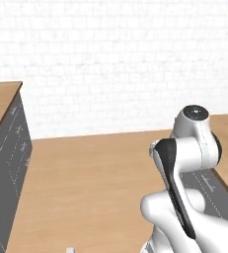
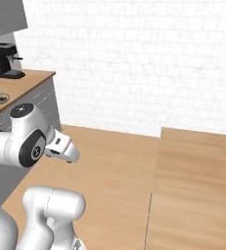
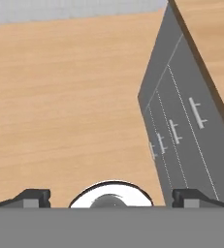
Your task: Pick up the knife from the drawer and place it on the cutting board. Then place the meat from the plate to the cutting board.
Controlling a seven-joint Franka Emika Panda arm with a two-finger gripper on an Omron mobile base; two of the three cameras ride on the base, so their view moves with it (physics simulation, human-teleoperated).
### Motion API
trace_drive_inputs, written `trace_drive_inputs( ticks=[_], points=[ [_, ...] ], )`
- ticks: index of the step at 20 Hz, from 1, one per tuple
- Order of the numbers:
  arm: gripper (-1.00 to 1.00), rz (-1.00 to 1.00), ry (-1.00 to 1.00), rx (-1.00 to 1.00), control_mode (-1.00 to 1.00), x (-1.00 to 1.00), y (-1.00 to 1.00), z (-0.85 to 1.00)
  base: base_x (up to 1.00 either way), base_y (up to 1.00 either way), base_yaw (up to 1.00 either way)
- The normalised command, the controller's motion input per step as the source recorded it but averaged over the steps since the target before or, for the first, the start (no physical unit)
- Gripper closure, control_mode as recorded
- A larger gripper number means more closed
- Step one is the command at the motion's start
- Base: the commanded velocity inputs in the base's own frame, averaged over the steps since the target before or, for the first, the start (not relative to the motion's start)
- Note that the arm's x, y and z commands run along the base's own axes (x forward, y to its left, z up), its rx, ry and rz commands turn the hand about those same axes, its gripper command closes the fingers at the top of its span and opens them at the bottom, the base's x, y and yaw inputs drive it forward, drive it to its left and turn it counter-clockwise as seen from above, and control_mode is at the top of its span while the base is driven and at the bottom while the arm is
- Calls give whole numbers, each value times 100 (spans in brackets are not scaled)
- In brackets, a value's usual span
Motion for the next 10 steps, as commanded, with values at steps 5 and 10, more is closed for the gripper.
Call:
trace_drive_inputs(
  ticks=[5, 10],
  points=[
    [-100, 0, 0, 0, 100, 0, 0, 0, 100, 18, 0],
    [-100, 0, 0, 0, 100, 0, 0, 0, 100, 21, 3]
  ],
)
